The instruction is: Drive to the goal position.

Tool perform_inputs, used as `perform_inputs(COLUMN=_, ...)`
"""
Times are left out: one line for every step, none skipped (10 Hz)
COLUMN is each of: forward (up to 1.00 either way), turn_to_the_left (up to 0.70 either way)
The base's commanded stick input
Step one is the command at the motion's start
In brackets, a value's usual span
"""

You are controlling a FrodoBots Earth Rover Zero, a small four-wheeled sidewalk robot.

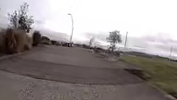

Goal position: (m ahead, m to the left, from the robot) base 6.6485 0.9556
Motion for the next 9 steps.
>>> perform_inputs(forward=0.70, turn_to_the_left=0.00)
perform_inputs(forward=0.74, turn_to_the_left=0.00)
perform_inputs(forward=0.81, turn_to_the_left=0.00)
perform_inputs(forward=1.00, turn_to_the_left=0.00)
perform_inputs(forward=1.00, turn_to_the_left=0.00)
perform_inputs(forward=1.00, turn_to_the_left=0.00)
perform_inputs(forward=1.00, turn_to_the_left=0.00)
perform_inputs(forward=1.00, turn_to_the_left=0.00)
perform_inputs(forward=1.00, turn_to_the_left=0.00)
